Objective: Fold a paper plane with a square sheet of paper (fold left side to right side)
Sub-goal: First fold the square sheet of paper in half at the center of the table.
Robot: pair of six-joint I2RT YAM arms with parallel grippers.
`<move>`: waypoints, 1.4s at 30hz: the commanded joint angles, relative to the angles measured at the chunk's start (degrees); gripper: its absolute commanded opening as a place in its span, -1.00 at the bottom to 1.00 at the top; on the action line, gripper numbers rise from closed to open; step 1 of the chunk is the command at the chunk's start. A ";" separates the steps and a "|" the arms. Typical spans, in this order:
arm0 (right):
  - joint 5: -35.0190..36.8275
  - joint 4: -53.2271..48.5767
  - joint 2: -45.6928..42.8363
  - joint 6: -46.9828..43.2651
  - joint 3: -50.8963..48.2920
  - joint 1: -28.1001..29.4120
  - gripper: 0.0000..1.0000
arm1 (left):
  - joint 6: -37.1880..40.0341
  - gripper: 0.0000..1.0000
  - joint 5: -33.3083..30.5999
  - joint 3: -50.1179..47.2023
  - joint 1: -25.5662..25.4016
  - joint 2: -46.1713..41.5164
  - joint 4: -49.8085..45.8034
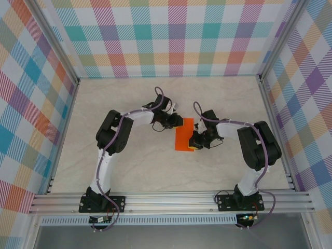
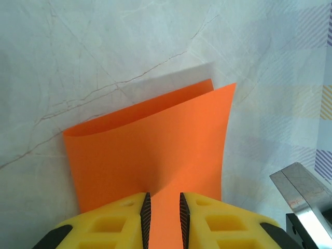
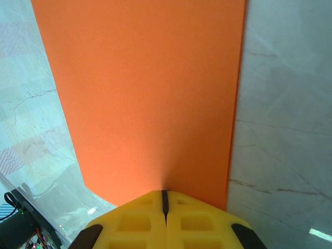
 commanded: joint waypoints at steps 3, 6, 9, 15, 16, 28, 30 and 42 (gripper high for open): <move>9.20 -7.02 2.51 -1.32 -2.59 0.06 -0.91 | 0.95 -0.51 -5.45 5.93 2.79 4.83 0.88; 9.03 -7.05 2.27 -1.32 -2.75 0.06 -0.91 | 0.47 -0.51 -6.12 6.72 3.66 5.47 0.85; 8.87 -7.17 2.00 -1.29 -2.86 0.06 -0.91 | -0.31 -0.51 -5.94 6.81 4.62 5.75 1.81; 8.85 -7.37 1.38 -1.25 -3.03 0.07 -0.91 | -1.77 -0.51 -5.38 9.56 5.34 6.62 2.69; 8.77 -7.46 1.29 -1.23 -3.03 0.14 -0.91 | -1.76 -0.51 -5.47 10.48 5.43 6.99 2.03; 7.15 -8.43 -1.92 -3.95 -2.77 0.34 -0.89 | -1.30 -0.51 -5.80 6.59 6.60 -0.58 2.82; 5.55 -7.49 -3.93 -5.82 -2.94 0.33 -0.87 | -1.30 -0.49 -5.95 1.82 7.13 -5.77 5.07; 10.23 -6.37 -22.50 -8.06 -2.59 -1.55 0.18 | -5.85 -0.39 -7.32 -22.74 0.87 -25.29 11.01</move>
